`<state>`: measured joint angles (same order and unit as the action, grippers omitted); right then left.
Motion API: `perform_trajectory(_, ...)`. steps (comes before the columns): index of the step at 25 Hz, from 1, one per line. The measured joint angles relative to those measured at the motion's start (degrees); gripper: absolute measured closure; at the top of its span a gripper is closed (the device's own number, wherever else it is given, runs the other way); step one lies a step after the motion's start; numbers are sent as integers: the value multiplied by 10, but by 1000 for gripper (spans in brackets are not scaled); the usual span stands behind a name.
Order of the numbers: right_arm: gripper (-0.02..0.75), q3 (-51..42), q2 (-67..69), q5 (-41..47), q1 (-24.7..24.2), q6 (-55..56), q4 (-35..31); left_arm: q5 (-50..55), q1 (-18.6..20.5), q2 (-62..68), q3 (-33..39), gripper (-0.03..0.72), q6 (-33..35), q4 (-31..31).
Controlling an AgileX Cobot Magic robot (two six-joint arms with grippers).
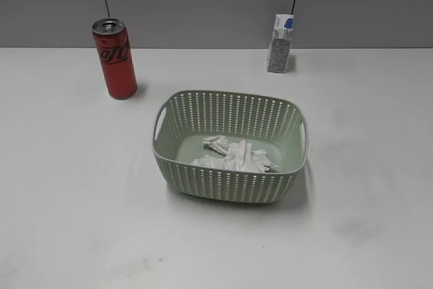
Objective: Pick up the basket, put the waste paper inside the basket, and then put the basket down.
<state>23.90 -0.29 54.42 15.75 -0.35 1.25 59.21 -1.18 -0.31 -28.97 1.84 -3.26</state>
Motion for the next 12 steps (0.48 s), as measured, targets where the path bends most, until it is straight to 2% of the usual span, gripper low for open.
perform_trajectory(12, 217, 0, 0, 0, 0, 0, -1, -1, 0, 0, 2, 145, 0, -1)
